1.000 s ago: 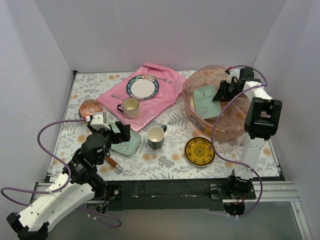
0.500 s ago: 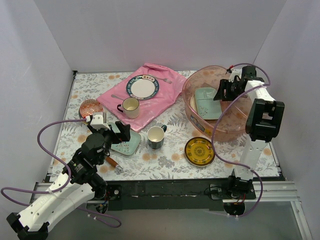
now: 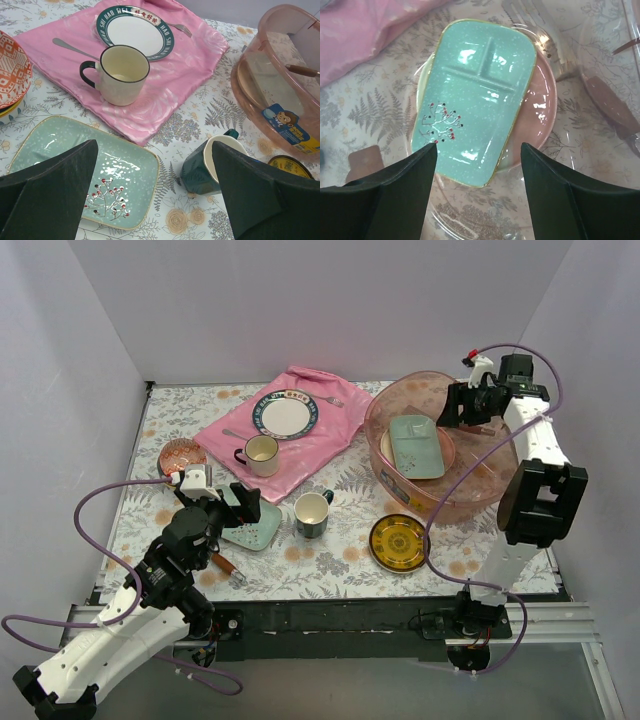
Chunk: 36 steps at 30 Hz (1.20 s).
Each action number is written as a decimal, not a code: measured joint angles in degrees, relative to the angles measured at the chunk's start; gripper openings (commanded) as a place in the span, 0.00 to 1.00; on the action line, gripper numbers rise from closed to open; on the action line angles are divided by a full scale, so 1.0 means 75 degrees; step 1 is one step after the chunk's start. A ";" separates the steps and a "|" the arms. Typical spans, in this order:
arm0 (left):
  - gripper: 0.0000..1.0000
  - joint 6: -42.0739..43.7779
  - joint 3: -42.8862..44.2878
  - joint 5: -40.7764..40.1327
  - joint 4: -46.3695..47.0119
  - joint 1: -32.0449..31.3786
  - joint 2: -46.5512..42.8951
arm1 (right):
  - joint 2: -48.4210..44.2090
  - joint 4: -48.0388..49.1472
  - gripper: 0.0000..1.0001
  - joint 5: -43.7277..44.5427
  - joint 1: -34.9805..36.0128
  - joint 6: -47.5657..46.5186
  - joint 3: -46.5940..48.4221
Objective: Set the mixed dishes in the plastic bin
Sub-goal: Place the plate in the plastic bin, then pick up the plate at the center of the board.
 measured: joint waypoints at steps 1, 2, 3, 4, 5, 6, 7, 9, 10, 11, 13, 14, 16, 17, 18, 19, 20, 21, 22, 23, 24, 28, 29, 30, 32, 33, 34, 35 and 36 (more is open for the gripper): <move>0.98 0.0000 0.0000 0.0000 -0.0006 0.0000 0.0000 | -0.0117 -0.0067 0.75 -0.0064 -0.0003 -0.0076 -0.0012; 0.98 0.0000 0.0000 0.0000 -0.0012 0.0000 -0.0006 | -0.0248 -0.0093 0.75 -0.0140 -0.0015 -0.0163 -0.0041; 0.98 0.0000 0.0000 0.0003 -0.0015 0.0000 -0.0012 | -0.0364 -0.0102 0.75 -0.0207 -0.0015 -0.0210 -0.0076; 0.98 0.0000 0.0000 0.0003 -0.0012 0.0000 -0.0012 | -0.0562 -0.0102 0.75 -0.0326 -0.0020 -0.0289 -0.0154; 0.98 0.0000 0.0000 0.0003 -0.0015 0.0000 -0.0012 | -0.0743 -0.0140 0.75 -0.0425 -0.0020 -0.0358 -0.0207; 0.98 -0.0003 0.0000 0.0003 -0.0017 0.0000 -0.0012 | -0.0909 -0.0140 0.75 -0.0510 -0.0020 -0.0405 -0.0271; 0.98 -0.0003 0.0000 0.0003 -0.0015 0.0000 -0.0012 | -0.1125 -0.0146 0.75 -0.0635 -0.0020 -0.0443 -0.0353; 0.98 -0.0003 0.0000 0.0006 -0.0015 0.0000 -0.0012 | -0.1556 -0.0134 0.75 -0.0863 -0.0020 -0.0519 -0.0507; 0.98 -0.0006 0.0000 0.0006 -0.0015 0.0000 -0.0012 | -0.1731 -0.0137 0.75 -0.0959 -0.0020 -0.0551 -0.0565; 0.98 -0.0006 0.0000 0.0006 -0.0015 0.0000 -0.0012 | -0.1947 -0.0131 0.75 -0.1107 -0.0020 -0.0577 -0.0653; 0.98 -0.0009 0.0000 0.0006 -0.0017 0.0000 -0.0012 | -0.2285 -0.0134 0.75 -0.1361 -0.0020 -0.0615 -0.0799; 0.98 -0.0015 0.0000 0.0009 -0.0015 0.0000 -0.0012 | -0.2454 -0.0128 0.75 -0.1530 -0.0020 -0.0650 -0.0883; 0.98 -0.0029 0.0000 0.0009 -0.0017 0.0000 -0.0012 | -0.2742 -0.0131 0.75 -0.1877 -0.0020 -0.0772 -0.1058; 0.98 -0.0032 0.0000 0.0012 -0.0017 0.0000 -0.0015 | -0.2859 -0.0134 0.75 -0.2025 -0.0020 -0.0807 -0.1131; 0.98 -0.0038 0.0000 0.0017 -0.0023 0.0000 -0.0020 | -0.2993 -0.0125 0.75 -0.2203 -0.0020 -0.0874 -0.1241; 0.98 -0.0058 0.0000 0.0035 -0.0038 0.0000 -0.0041 | -0.3144 -0.0117 0.75 -0.2436 -0.0020 -0.0968 -0.1387; 0.98 -0.0096 0.0000 0.0058 -0.0055 0.0000 -0.0070 | -0.3287 -0.0090 0.75 -0.2640 -0.0020 -0.1014 -0.1524; 0.98 -0.0128 0.0000 0.0096 -0.0061 0.0000 -0.0105 | -0.3410 -0.0076 0.75 -0.2789 -0.0020 -0.1058 -0.1655; 0.98 -0.0181 0.0000 0.0149 -0.0073 0.0000 -0.0149 | -0.3552 -0.0061 0.75 -0.2978 -0.0020 -0.1105 -0.1813; 0.98 -0.0245 0.0000 0.0204 -0.0093 0.0000 -0.0198 | -0.3710 -0.0017 0.75 -0.3177 -0.0020 -0.1154 -0.2005; 0.98 -0.0326 0.0003 0.0248 -0.0125 0.0000 -0.0242 | -0.3858 0.0003 0.75 -0.3354 -0.0020 -0.1186 -0.2189; 0.98 -0.0746 0.0047 0.0466 -0.0402 0.0000 -0.0472 | -0.4331 0.0213 0.74 -0.4071 -0.0020 -0.1303 -0.2850; 0.98 -0.0868 0.0067 0.0507 -0.0495 0.0000 -0.0557 | -0.4406 0.0277 0.74 -0.4255 -0.0020 -0.1335 -0.3013; 0.98 -0.1005 0.0111 0.0562 -0.0592 0.0000 -0.0641 | -0.4465 0.0347 0.74 -0.4403 -0.0020 -0.1373 -0.3156; 0.98 -0.1244 0.0213 0.0635 -0.0726 0.0000 -0.0787 | -0.4555 0.0449 0.74 -0.4698 -0.0017 -0.1443 -0.3453; 0.98 -0.1373 0.0289 0.0682 -0.0804 0.0000 -0.0860 | -0.4605 0.0539 0.74 -0.4832 -0.0015 -0.1480 -0.3640; 0.98 -0.1492 0.0361 0.0726 -0.0871 0.0000 -0.0903 | -0.4669 0.0583 0.74 -0.4945 -0.0003 -0.1550 -0.3826; 0.98 -0.1582 0.0425 0.0769 -0.0912 0.0000 -0.0918 | -0.4715 0.0600 0.75 -0.5036 0.0012 -0.1591 -0.3972; 0.98 -0.1702 0.0504 0.0804 -0.0973 0.0000 -0.0921 | -0.4782 0.0676 0.75 -0.5132 0.0038 -0.1617 -0.4141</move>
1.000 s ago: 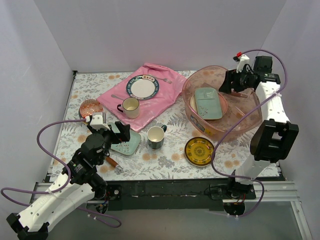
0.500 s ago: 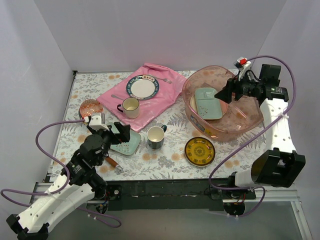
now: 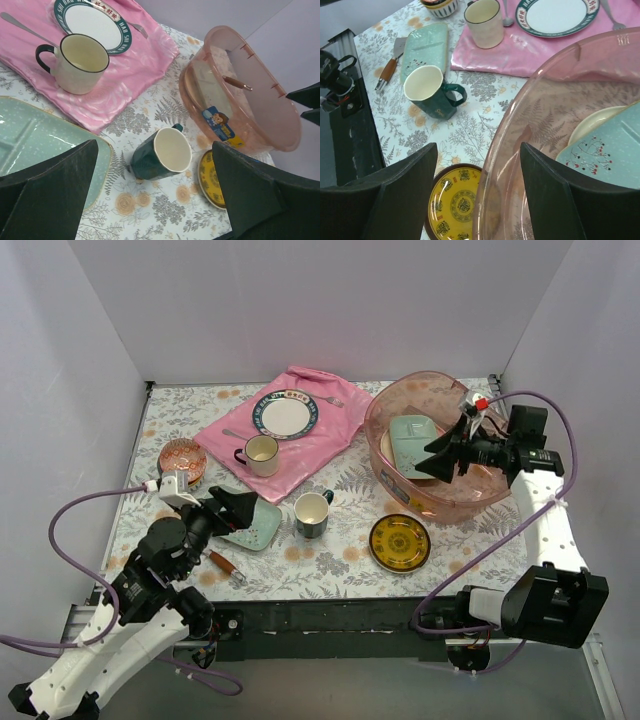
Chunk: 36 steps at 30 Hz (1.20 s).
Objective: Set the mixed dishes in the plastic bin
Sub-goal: Pick up the plate at the center of the board.
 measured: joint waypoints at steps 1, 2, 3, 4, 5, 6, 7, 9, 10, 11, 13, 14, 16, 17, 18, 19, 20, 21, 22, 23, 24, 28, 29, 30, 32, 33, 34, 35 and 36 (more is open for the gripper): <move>0.98 -0.0111 0.0076 0.0038 -0.0090 0.0000 0.0003 | -0.0079 0.0093 0.75 -0.0087 0.0012 -0.0029 -0.0163; 0.98 -0.0216 0.0140 0.0067 -0.0160 0.0000 0.0015 | -0.0184 0.0210 0.75 -0.0163 0.0029 -0.0052 -0.0361; 0.98 -0.0335 0.0210 0.0102 -0.0262 0.0000 0.0035 | -0.0297 0.0341 0.75 -0.0245 0.0047 -0.0061 -0.0548; 0.98 -0.0420 0.0262 0.0134 -0.0341 0.0000 0.0055 | -0.0411 0.0484 0.75 -0.0329 0.0052 -0.0073 -0.0734; 0.98 -0.0542 0.0309 0.0166 -0.0443 0.0000 0.0079 | -0.0504 0.0597 0.76 -0.0391 0.0067 -0.0064 -0.0886; 0.98 -0.0667 0.0350 0.0195 -0.0562 0.0000 0.0099 | -0.0612 0.0743 0.76 -0.0466 0.0082 -0.0064 -0.1087; 0.98 -0.0752 0.0370 0.0210 -0.0647 0.0000 0.0111 | -0.0688 0.0868 0.75 -0.0530 0.0087 -0.0044 -0.1241; 0.98 -0.0994 0.0385 0.0236 -0.0883 0.0000 0.0117 | -0.0758 0.0979 0.76 -0.0600 0.0093 -0.0052 -0.1443; 0.98 -0.1110 0.0385 0.0239 -0.1008 0.0000 0.0117 | -0.0769 0.1049 0.75 -0.0635 0.0093 -0.0058 -0.1510; 0.98 -0.1221 0.0385 0.0245 -0.1128 0.0000 0.0117 | -0.0769 0.1099 0.75 -0.0676 0.0093 -0.0073 -0.1559; 0.98 -0.1460 0.0385 0.0242 -0.1358 0.0000 0.0117 | -0.0769 0.1192 0.76 -0.0752 0.0093 -0.0117 -0.1664; 0.98 -0.1635 0.0385 0.0236 -0.1515 0.0000 0.0117 | -0.0769 0.1209 0.76 -0.0766 0.0093 -0.0134 -0.1696; 0.98 -0.1848 0.0385 0.0227 -0.1664 0.0000 0.0117 | -0.0769 0.1227 0.75 -0.0781 0.0093 -0.0181 -0.1740; 0.98 -0.1958 0.0385 0.0213 -0.1769 0.0000 0.0117 | -0.0769 0.1224 0.76 -0.0784 0.0093 -0.0201 -0.1746; 0.98 -0.2095 0.0385 0.0192 -0.1868 0.0000 0.0125 | -0.0769 0.1224 0.76 -0.0784 0.0093 -0.0227 -0.1746; 0.98 -0.2224 0.0385 0.0163 -0.1961 0.0000 0.0140 | -0.0769 0.1224 0.75 -0.0781 0.0093 -0.0251 -0.1746; 0.98 -0.2331 0.0385 0.0134 -0.2037 0.0000 0.0169 | -0.0769 0.1221 0.76 -0.0781 0.0093 -0.0268 -0.1746; 0.98 -0.2439 0.0382 0.0096 -0.2119 0.0000 0.0201 | -0.0769 0.1218 0.76 -0.0781 0.0093 -0.0291 -0.1746; 0.98 -0.2544 0.0376 0.0050 -0.2192 0.0000 0.0242 | -0.0769 0.1218 0.76 -0.0781 0.0093 -0.0315 -0.1746; 0.98 -0.2617 0.0367 0.0012 -0.2247 0.0000 0.0280 | -0.0769 0.1218 0.76 -0.0781 0.0093 -0.0335 -0.1746; 0.98 -0.2707 0.0350 -0.0023 -0.2291 0.0000 0.0323 | -0.0769 0.1212 0.76 -0.0778 0.0093 -0.0347 -0.1746; 0.98 -0.3019 0.0172 -0.0149 -0.2349 0.0000 0.0481 | -0.0769 0.1189 0.76 -0.0778 0.0093 -0.0373 -0.1746; 0.98 -0.3095 0.0114 -0.0192 -0.2361 0.0000 0.0519 | -0.0769 0.1189 0.76 -0.0778 0.0093 -0.0373 -0.1746; 0.98 -0.3159 0.0061 -0.0221 -0.2384 0.0000 0.0565 | -0.0769 0.1189 0.76 -0.0778 0.0093 -0.0373 -0.1746; 0.98 -0.3281 -0.0055 -0.0274 -0.2396 0.0000 0.0662 | -0.0769 0.1186 0.76 -0.0778 0.0093 -0.0379 -0.1746; 0.98 -0.3340 -0.0114 -0.0300 -0.2393 0.0000 0.0708 | -0.0769 0.1186 0.76 -0.0778 0.0093 -0.0382 -0.1746; 0.98 -0.3401 -0.0169 -0.0321 -0.2396 0.0000 0.0758 | -0.0769 0.1186 0.76 -0.0775 0.0093 -0.0388 -0.1746; 0.98 -0.3462 -0.0224 -0.0338 -0.2381 0.0000 0.0813 | -0.0769 0.1183 0.75 -0.0775 0.0093 -0.0391 -0.1746; 0.98 -0.3506 -0.0274 -0.0344 -0.2378 0.0000 0.0868 | -0.0769 0.1183 0.76 -0.0775 0.0093 -0.0393 -0.1746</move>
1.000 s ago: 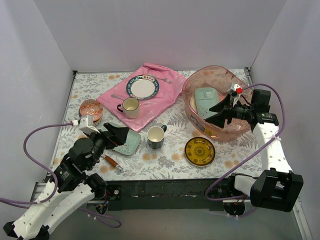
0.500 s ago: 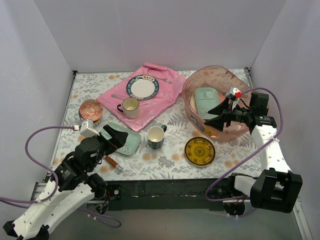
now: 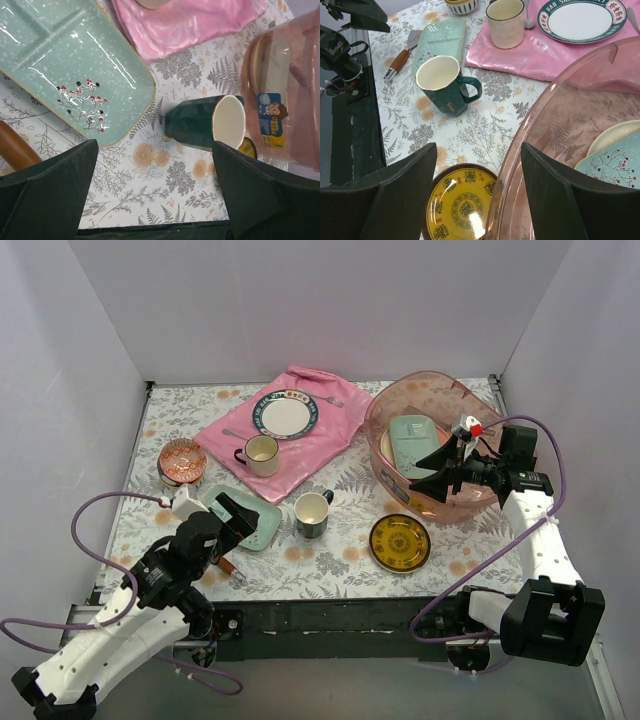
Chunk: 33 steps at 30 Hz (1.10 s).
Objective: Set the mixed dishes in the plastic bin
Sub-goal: Pick up the plate at the center of the board.
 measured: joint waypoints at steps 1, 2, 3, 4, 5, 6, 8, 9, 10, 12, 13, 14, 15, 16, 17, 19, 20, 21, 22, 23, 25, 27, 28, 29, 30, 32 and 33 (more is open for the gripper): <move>0.98 -0.0041 -0.0044 -0.0003 -0.0003 0.0000 0.0073 | 0.0000 -0.0003 0.76 0.0000 0.0000 0.0000 0.0000; 0.98 -0.0090 -0.0085 -0.0006 0.0015 0.0000 0.0160 | 0.0000 -0.0006 0.76 -0.0003 0.0000 -0.0003 0.0000; 0.98 -0.0131 -0.0119 -0.0009 0.0020 0.0000 0.0259 | 0.0000 -0.0017 0.75 0.0000 0.0000 -0.0003 0.0000; 0.98 -0.0169 -0.0146 -0.0012 0.0020 0.0000 0.0376 | 0.0000 -0.0029 0.75 0.0000 0.0000 -0.0006 0.0000; 0.98 -0.0207 -0.0166 -0.0017 0.0023 0.0000 0.0490 | 0.0000 -0.0058 0.76 0.0000 0.0000 -0.0012 0.0000; 0.98 -0.0245 -0.0198 -0.0026 0.0038 0.0000 0.0580 | 0.0000 -0.0079 0.75 0.0000 0.0000 -0.0026 0.0000; 0.98 -0.0303 -0.0259 -0.0029 0.0044 0.0003 0.0694 | 0.0000 -0.0108 0.75 0.0000 0.0000 -0.0041 0.0000; 0.98 -0.0329 -0.0283 -0.0029 0.0050 0.0003 0.0749 | 0.0003 -0.0114 0.76 0.0003 0.0000 -0.0058 0.0000; 0.98 -0.0353 -0.0306 -0.0032 0.0058 0.0015 0.0796 | 0.0003 -0.0117 0.76 0.0003 0.0000 -0.0067 0.0000; 0.98 -0.0385 -0.0361 -0.0023 0.0105 0.0076 0.0877 | 0.0009 -0.0119 0.76 0.0003 0.0000 -0.0093 0.0000; 0.98 -0.0399 -0.0379 -0.0017 0.0111 0.0119 0.0930 | 0.0015 -0.0125 0.76 0.0000 0.0003 -0.0117 0.0000; 0.98 -0.0396 -0.0393 0.0009 0.0143 0.0189 0.0997 | 0.0017 -0.0128 0.76 0.0000 0.0003 -0.0125 0.0000; 0.98 -0.0391 -0.0408 0.0047 0.0189 0.0280 0.1072 | 0.0023 -0.0140 0.76 0.0003 0.0003 -0.0146 0.0000; 0.98 -0.0358 -0.0425 0.0099 0.0262 0.0388 0.1160 | 0.0029 -0.0149 0.76 0.0003 0.0003 -0.0163 0.0000; 0.98 -0.0321 -0.0452 0.0169 0.0350 0.0519 0.1262 | 0.0035 -0.0160 0.76 0.0003 0.0003 -0.0175 0.0000; 0.98 -0.0219 -0.0495 0.0347 0.0493 0.0810 0.1475 | 0.0038 -0.0192 0.76 0.0009 0.0009 -0.0192 0.0000; 0.98 -0.0160 -0.0510 0.0452 0.0562 0.0976 0.1577 | 0.0041 -0.0213 0.76 0.0015 0.0009 -0.0201 0.0000; 0.98 -0.0096 -0.0527 0.0571 0.0647 0.1137 0.1673 | 0.0041 -0.0239 0.76 0.0026 0.0009 -0.0210 0.0000; 0.98 -0.0032 -0.0560 0.0676 0.0752 0.1274 0.1746 | 0.0044 -0.0274 0.76 0.0035 0.0009 -0.0227 0.0000; 0.98 0.0015 -0.0595 0.0769 0.0833 0.1402 0.1801 | 0.0047 -0.0312 0.75 0.0052 0.0009 -0.0242 0.0000; 0.98 0.0085 -0.0662 0.0906 0.0941 0.1588 0.1851 | 0.0050 -0.0347 0.76 0.0058 0.0009 -0.0268 0.0000; 0.98 0.0117 -0.0746 0.1014 0.1064 0.1676 0.1856 | 0.0058 -0.0353 0.76 0.0058 0.0009 -0.0303 0.0000; 0.98 0.0119 -0.0781 0.1052 0.1102 0.1702 0.1856 | 0.0058 -0.0356 0.76 0.0058 0.0012 -0.0321 0.0000; 0.98 0.0117 -0.0836 0.1099 0.1166 0.1734 0.1856 | 0.0067 -0.0361 0.75 0.0061 0.0026 -0.0338 0.0000; 0.98 0.0117 -0.0874 0.1128 0.1189 0.1763 0.1856 | 0.0073 -0.0367 0.76 0.0058 0.0047 -0.0347 0.0000; 0.98 0.0111 -0.0930 0.1177 0.1239 0.1807 0.1856 | 0.0085 -0.0393 0.75 0.0061 0.0058 -0.0358 0.0000; 0.98 0.0099 -0.0956 0.1192 0.1279 0.1824 0.1856 | 0.0087 -0.0405 0.76 0.0061 0.0061 -0.0373 0.0000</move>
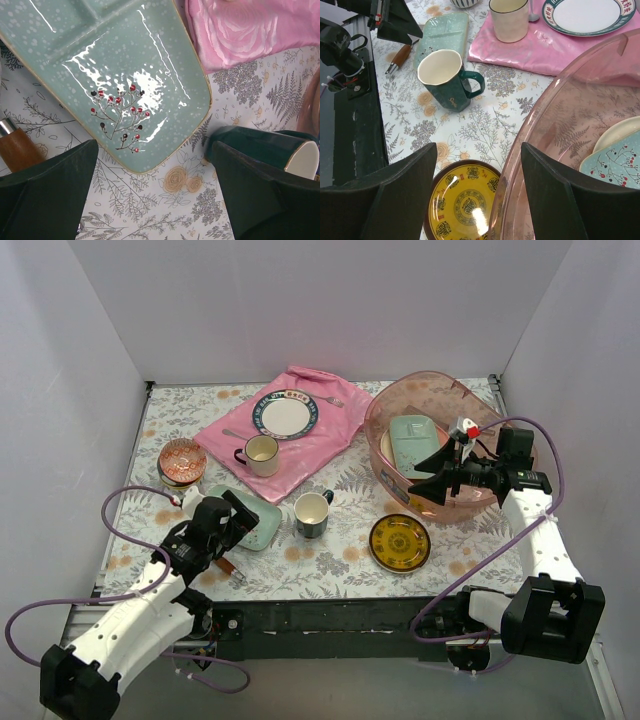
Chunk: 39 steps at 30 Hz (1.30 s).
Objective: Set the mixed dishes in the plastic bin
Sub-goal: Pick up the plate at the center of the board.
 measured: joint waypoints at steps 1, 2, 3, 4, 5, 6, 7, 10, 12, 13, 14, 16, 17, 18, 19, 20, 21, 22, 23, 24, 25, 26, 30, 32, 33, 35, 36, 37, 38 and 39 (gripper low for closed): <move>0.98 -0.0015 -0.0017 0.0023 0.0023 0.0026 0.0000 | 0.0003 -0.0009 0.76 0.0003 0.0006 -0.0006 0.0000; 0.98 -0.0020 -0.0038 0.0044 0.0047 0.0044 0.0006 | 0.0003 -0.0017 0.76 0.0003 0.0015 -0.0009 0.0000; 0.98 -0.0038 -0.0052 0.0058 0.0064 0.0070 0.0009 | 0.0003 -0.0032 0.76 0.0003 0.0029 -0.0009 0.0000; 0.98 -0.0047 -0.0058 0.0076 0.0073 0.0087 0.0017 | 0.0003 -0.0052 0.75 0.0006 0.0032 -0.0012 0.0000; 0.98 -0.0061 -0.0058 0.0085 0.0090 0.0111 0.0035 | 0.0003 -0.0073 0.76 0.0012 0.0035 -0.0012 0.0000; 0.98 -0.0073 -0.0061 0.0108 0.0114 0.0134 0.0058 | 0.0003 -0.0087 0.76 0.0017 0.0038 -0.0015 0.0000; 0.98 -0.0093 -0.0079 0.0119 0.0172 0.0163 0.0087 | 0.0003 -0.0105 0.76 0.0023 0.0038 -0.0020 0.0000; 0.98 -0.0134 -0.0160 0.0140 0.0259 0.0224 0.0131 | 0.0003 -0.0114 0.76 0.0023 0.0041 -0.0029 0.0000; 0.98 -0.0169 -0.0181 0.0140 0.0274 0.0259 0.0195 | 0.0009 -0.0117 0.76 0.0023 0.0044 -0.0035 0.0000; 0.98 -0.0189 -0.0184 0.0143 0.0283 0.0283 0.0233 | 0.0017 -0.0119 0.75 0.0023 0.0047 -0.0035 0.0000; 0.98 -0.0213 -0.0184 0.0143 0.0297 0.0303 0.0268 | 0.0032 -0.0122 0.75 0.0026 0.0047 -0.0035 0.0000; 0.98 -0.0254 -0.0187 0.0143 0.0353 0.0350 0.0376 | 0.0050 -0.0128 0.75 0.0050 0.0047 -0.0038 0.0000; 0.98 -0.0271 -0.0187 0.0146 0.0385 0.0382 0.0431 | 0.0050 -0.0131 0.76 0.0052 0.0047 -0.0038 0.0000; 0.98 -0.0289 -0.0187 0.0143 0.0414 0.0408 0.0498 | 0.0050 -0.0131 0.76 0.0052 0.0047 -0.0041 0.0000; 0.98 -0.0318 -0.0187 0.0140 0.0437 0.0440 0.0565 | 0.0050 -0.0131 0.76 0.0052 0.0047 -0.0050 0.0003; 0.98 -0.0353 -0.0187 0.0137 0.0452 0.0475 0.0641 | 0.0050 -0.0134 0.76 0.0052 0.0052 -0.0061 0.0003; 0.96 -0.0385 -0.0187 0.0134 0.0469 0.0501 0.0699 | 0.0050 -0.0134 0.76 0.0052 0.0052 -0.0067 0.0003; 0.95 -0.0425 -0.0187 0.0131 0.0487 0.0536 0.0784 | 0.0050 -0.0134 0.76 0.0055 0.0055 -0.0073 0.0003; 0.95 -0.0487 -0.0189 0.0122 0.0495 0.0560 0.0892 | 0.0050 -0.0134 0.76 0.0055 0.0058 -0.0085 0.0003; 0.94 -0.0542 -0.0189 0.0108 0.0510 0.0577 0.0953 | 0.0050 -0.0137 0.76 0.0058 0.0064 -0.0090 0.0003; 0.94 -0.0638 -0.0189 0.0090 0.0533 0.0583 0.1020 | 0.0050 -0.0137 0.76 0.0058 0.0067 -0.0096 0.0006; 0.93 -0.0682 -0.0189 0.0087 0.0536 0.0586 0.1049 | 0.0050 -0.0137 0.76 0.0064 0.0070 -0.0105 0.0009; 0.90 -0.0997 -0.0280 0.0058 0.0463 0.0586 0.1265 | 0.0055 -0.0140 0.75 0.0108 0.0082 -0.0157 0.0035; 0.90 -0.1110 -0.0361 0.0052 0.0385 0.0586 0.1276 | 0.0055 -0.0140 0.75 0.0111 0.0082 -0.0178 0.0044; 0.88 -0.1148 -0.0391 0.0050 0.0356 0.0586 0.1271 | 0.0055 -0.0143 0.76 0.0114 0.0082 -0.0184 0.0044; 0.86 -0.1212 -0.0402 0.0038 0.0283 0.0586 0.1247 | 0.0058 -0.0146 0.75 0.0117 0.0082 -0.0195 0.0044; 0.85 -0.1244 -0.0405 0.0032 0.0268 0.0586 0.1227 | 0.0058 -0.0146 0.76 0.0117 0.0082 -0.0198 0.0044; 0.84 -0.1271 -0.0411 0.0023 0.0268 0.0586 0.1198 | 0.0064 -0.0146 0.76 0.0117 0.0082 -0.0201 0.0044; 0.81 -0.1306 -0.0428 0.0006 0.0286 0.0586 0.1183 | 0.0073 -0.0146 0.75 0.0117 0.0085 -0.0204 0.0044; 0.79 -0.1338 -0.0463 -0.0009 0.0329 0.0586 0.1177 | 0.0087 -0.0146 0.76 0.0117 0.0085 -0.0204 0.0044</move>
